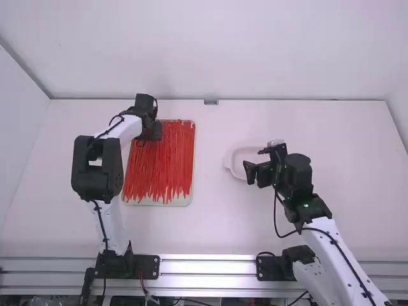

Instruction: Fasten the cable tie

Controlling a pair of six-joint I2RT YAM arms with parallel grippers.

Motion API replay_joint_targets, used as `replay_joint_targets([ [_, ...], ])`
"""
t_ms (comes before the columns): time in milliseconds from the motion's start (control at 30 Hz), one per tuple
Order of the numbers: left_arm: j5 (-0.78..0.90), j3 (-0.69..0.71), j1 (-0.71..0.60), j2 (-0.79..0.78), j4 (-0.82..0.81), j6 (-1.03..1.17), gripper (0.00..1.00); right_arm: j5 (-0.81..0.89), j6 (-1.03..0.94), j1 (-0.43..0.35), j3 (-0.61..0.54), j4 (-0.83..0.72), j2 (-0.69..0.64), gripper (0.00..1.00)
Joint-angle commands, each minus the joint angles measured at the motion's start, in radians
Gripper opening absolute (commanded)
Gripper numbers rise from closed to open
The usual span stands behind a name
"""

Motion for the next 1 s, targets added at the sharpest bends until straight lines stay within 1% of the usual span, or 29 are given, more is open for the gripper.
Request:
replay_joint_targets([
  [0,-0.014,-0.016,0.008,0.014,0.000,0.016,0.47,-0.005,-0.002,0.002,0.043,0.000,0.005,0.99],
  [100,-0.011,-0.036,0.008,0.014,0.020,0.027,0.39,-0.005,-0.001,0.003,0.043,0.000,0.005,0.99],
  [200,-0.012,-0.067,0.008,0.014,0.059,0.027,0.38,-0.005,-0.001,0.002,0.043,0.000,0.005,0.99],
  [400,-0.014,-0.086,0.008,0.014,0.080,0.030,0.37,-0.005,-0.001,0.002,0.043,0.003,0.005,0.99],
  [633,-0.014,-0.086,0.010,0.014,0.090,0.033,0.25,-0.005,-0.002,0.002,0.043,0.002,0.005,0.99],
  [767,-0.014,-0.086,0.017,0.014,0.091,0.032,0.23,-0.005,-0.002,0.002,0.043,0.001,0.005,0.99],
  [967,-0.011,-0.088,0.022,0.014,0.091,0.055,0.23,-0.005,-0.002,0.002,0.043,-0.001,0.005,0.99],
])
